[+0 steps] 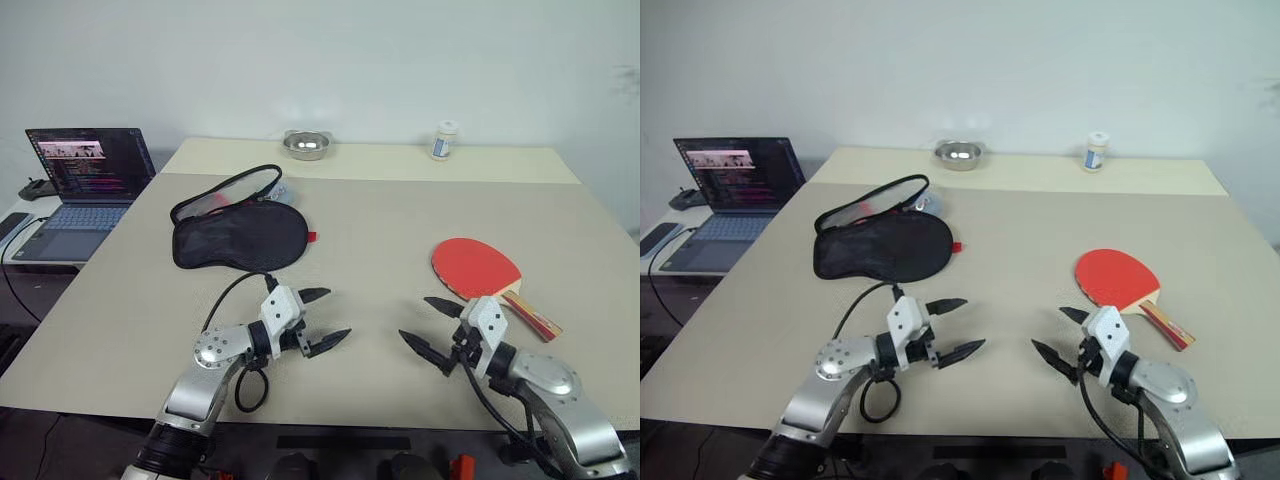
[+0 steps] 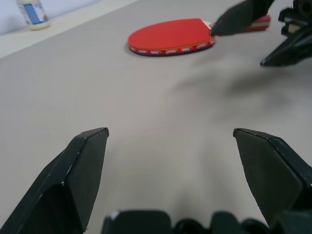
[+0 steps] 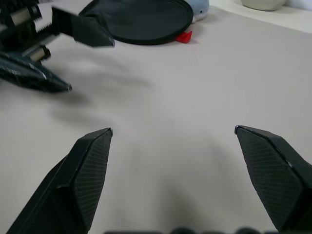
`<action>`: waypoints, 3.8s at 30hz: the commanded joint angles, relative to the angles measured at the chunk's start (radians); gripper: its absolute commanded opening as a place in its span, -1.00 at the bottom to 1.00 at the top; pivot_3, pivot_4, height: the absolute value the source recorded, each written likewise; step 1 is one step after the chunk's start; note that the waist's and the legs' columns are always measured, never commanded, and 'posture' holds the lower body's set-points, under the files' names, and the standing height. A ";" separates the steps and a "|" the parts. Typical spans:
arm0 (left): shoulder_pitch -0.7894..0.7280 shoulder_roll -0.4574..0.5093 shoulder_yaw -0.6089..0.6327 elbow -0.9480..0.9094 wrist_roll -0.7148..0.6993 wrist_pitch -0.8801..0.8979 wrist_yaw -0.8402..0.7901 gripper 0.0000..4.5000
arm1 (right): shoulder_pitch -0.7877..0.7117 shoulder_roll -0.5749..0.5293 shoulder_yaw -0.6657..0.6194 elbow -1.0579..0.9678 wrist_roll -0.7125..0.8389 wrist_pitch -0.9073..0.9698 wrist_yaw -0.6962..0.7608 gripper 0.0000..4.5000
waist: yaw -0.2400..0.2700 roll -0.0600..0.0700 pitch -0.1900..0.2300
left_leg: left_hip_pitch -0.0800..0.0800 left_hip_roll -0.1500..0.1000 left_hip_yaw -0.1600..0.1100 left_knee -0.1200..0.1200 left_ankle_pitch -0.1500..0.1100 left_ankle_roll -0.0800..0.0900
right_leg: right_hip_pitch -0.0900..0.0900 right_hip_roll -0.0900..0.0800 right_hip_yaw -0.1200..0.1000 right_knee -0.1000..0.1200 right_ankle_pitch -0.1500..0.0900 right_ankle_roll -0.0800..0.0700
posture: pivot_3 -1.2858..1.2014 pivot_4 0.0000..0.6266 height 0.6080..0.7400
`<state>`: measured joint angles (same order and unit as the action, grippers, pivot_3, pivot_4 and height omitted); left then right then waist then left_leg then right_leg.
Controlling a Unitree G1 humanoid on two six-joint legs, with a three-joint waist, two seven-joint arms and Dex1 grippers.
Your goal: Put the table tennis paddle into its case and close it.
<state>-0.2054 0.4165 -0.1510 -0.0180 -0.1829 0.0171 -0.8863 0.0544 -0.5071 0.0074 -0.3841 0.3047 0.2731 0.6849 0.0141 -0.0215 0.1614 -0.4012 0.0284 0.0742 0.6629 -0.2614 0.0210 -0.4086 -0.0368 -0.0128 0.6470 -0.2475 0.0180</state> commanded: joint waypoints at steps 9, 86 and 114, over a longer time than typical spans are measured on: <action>-0.115 -0.001 0.048 0.070 -0.049 -0.021 -0.025 1.00 | -0.061 -0.060 -0.110 -0.112 0.092 0.096 -0.016 0.96 | -0.004 0.000 0.000 | 0.000 0.000 0.000 0.001 0.000 0.000 | 0.001 0.001 0.000 0.000 0.000 0.002 | 0.03 -0.52 1.00; -0.595 -0.326 0.009 0.547 0.084 0.410 0.037 -0.98 | -0.105 -0.229 -0.132 -0.312 0.264 0.277 0.049 1.00 | -0.006 -0.014 0.007 | -0.008 -0.001 -0.005 0.015 0.001 0.000 | -0.005 0.002 -0.002 0.012 0.000 0.005 | 0.03 -0.52 1.00; -0.417 0.227 0.132 0.335 -0.101 0.251 -0.466 0.80 | -0.239 -0.004 0.051 -0.228 0.325 0.595 -0.219 1.00 | -0.014 -0.015 0.010 | -0.009 0.000 -0.007 0.014 0.001 -0.001 | -0.007 0.000 -0.005 0.015 0.000 -0.004 | 0.03 -0.52 1.00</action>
<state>-0.6079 0.6252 -0.0437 0.3256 -0.2562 0.2899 -1.3231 -0.1658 -0.5296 0.0412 -0.5879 0.5888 0.8147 0.4886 0.0003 -0.0365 0.1711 -0.4099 0.0285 0.0672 0.6768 -0.2607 0.0203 -0.4152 -0.0365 -0.0176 0.6626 -0.2478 0.0142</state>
